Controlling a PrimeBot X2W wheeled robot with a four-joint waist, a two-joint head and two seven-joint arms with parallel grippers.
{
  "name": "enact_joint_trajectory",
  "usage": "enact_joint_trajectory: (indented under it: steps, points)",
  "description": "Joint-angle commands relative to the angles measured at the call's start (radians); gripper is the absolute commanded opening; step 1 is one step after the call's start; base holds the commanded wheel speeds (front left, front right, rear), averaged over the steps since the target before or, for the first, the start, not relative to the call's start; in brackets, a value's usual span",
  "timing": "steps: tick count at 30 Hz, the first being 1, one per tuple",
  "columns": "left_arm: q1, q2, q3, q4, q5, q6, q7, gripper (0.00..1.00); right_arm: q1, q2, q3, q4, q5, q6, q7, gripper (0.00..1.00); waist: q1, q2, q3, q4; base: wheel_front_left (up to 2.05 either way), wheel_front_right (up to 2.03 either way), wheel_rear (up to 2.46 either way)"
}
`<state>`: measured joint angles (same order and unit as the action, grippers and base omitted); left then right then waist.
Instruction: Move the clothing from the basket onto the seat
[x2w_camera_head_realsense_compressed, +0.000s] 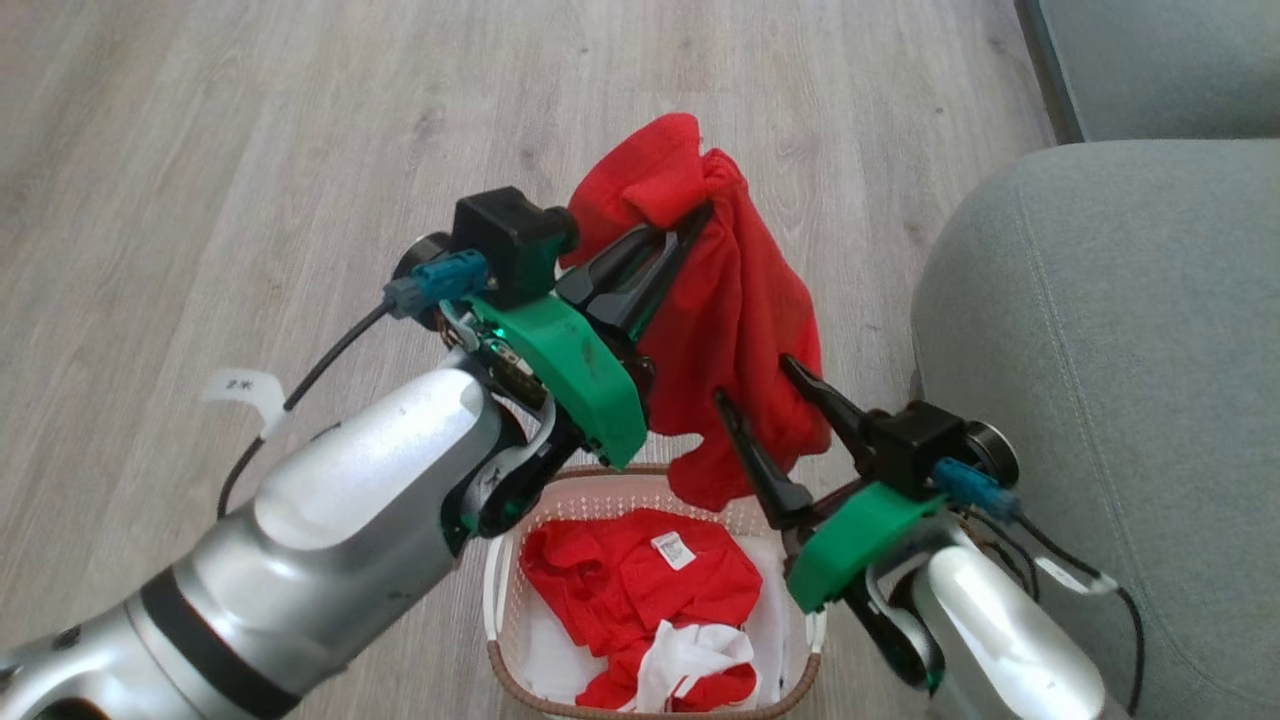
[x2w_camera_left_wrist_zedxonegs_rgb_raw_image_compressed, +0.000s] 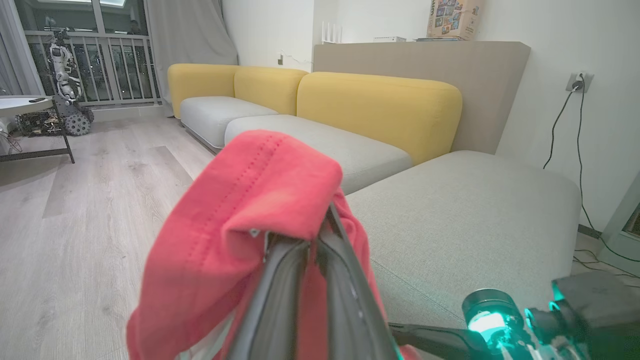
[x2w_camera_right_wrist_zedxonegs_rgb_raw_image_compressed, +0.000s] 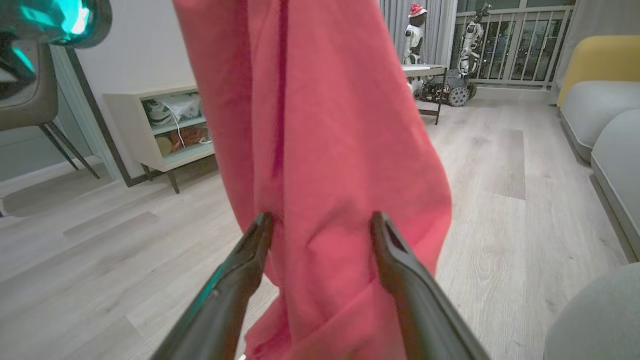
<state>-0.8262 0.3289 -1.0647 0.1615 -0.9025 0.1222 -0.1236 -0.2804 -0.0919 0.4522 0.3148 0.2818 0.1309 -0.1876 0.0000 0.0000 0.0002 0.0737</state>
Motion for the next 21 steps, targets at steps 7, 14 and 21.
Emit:
enact_joint_trajectory:
  steps: [7,14,21]
  points:
    - [-0.035,0.002,0.036,-0.031,-0.008,-0.010,-0.003,0.00,-0.162,0.035,0.057,0.139,0.033,0.000,-0.031,1.00,0.0000,0.0000,0.010,0.014,0.00,0.00,0.00]
    - [-0.033,0.000,0.032,-0.030,-0.011,-0.011,-0.004,0.00,-0.218,0.039,0.081,0.211,0.069,0.000,-0.061,0.00,0.0000,0.0000,0.011,0.017,0.00,0.00,0.00]
    - [-0.027,0.007,0.033,-0.030,-0.014,-0.005,-0.005,0.00,-0.230,0.041,0.076,0.237,0.090,0.000,-0.072,0.00,0.0000,0.0000,0.010,0.013,0.00,0.00,0.00]
